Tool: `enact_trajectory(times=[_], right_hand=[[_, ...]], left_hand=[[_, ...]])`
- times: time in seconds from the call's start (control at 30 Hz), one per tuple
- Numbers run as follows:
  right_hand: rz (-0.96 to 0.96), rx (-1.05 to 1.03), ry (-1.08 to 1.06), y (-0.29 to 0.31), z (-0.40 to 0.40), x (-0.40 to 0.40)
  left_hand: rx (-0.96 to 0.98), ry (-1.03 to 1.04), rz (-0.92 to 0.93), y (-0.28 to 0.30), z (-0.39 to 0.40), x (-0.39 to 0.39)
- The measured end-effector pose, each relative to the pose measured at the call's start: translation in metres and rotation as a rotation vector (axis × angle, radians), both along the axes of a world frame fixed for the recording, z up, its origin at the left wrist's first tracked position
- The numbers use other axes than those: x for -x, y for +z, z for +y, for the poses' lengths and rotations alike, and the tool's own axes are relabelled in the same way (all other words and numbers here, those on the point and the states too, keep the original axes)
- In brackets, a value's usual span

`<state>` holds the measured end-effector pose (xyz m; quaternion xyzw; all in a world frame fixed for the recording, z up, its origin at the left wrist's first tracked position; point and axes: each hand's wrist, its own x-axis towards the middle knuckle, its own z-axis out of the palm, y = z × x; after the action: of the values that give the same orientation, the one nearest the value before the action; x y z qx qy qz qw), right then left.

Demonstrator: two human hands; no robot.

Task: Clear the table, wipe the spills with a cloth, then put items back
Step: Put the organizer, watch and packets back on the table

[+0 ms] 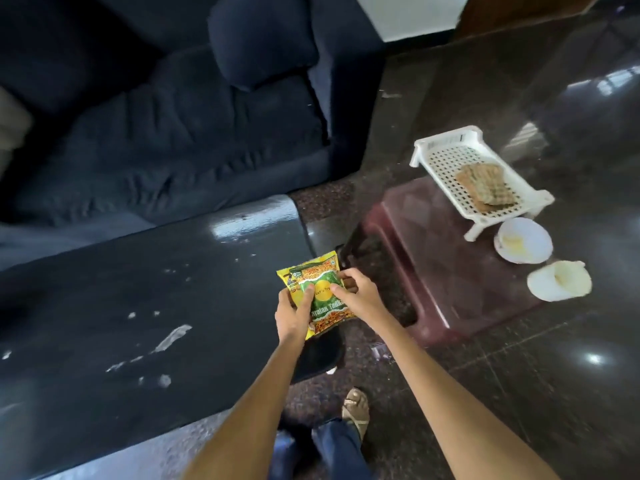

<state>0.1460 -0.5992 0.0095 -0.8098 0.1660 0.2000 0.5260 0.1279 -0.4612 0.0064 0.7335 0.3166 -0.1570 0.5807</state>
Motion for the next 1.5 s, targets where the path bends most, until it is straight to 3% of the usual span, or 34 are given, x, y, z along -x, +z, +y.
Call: enact_trajectory(times=[0.13,0.3,0.37,0.63,0.77,0.9,1.07,1.27,1.5], right_hand=[[0.040,0.004,0.031,-0.020,0.063,0.013],[0.096,0.113,0.054,-0.052,0.099,0.042],[0.093,0.184,0.052,-0.059,0.106,0.050],[0.040,0.364,0.040,-0.063,0.116,0.049],[-0.050,0.467,0.007,-0.056,0.123,0.056],[-0.170,0.401,-0.022,-0.045,0.147,0.063],[-0.211,0.310,0.057,-0.034,0.197,0.059],[-0.108,0.347,0.204,-0.057,0.244,0.056],[-0.024,0.477,0.213,-0.066,0.254,0.052]], left_hand=[[-0.052,-0.022,0.034,-0.010,0.065,0.012],[-0.200,-0.416,0.249,-0.041,0.113,0.021],[-0.187,-0.478,0.291,-0.051,0.119,0.024],[-0.234,-0.483,0.256,-0.046,0.107,0.024],[-0.230,-0.391,0.184,-0.037,0.097,0.026],[-0.201,-0.300,0.106,-0.021,0.096,0.036],[-0.337,-0.221,-0.010,-0.019,0.144,0.045],[-0.393,-0.308,0.114,-0.049,0.193,0.045],[-0.400,-0.419,0.217,-0.063,0.198,0.040]])
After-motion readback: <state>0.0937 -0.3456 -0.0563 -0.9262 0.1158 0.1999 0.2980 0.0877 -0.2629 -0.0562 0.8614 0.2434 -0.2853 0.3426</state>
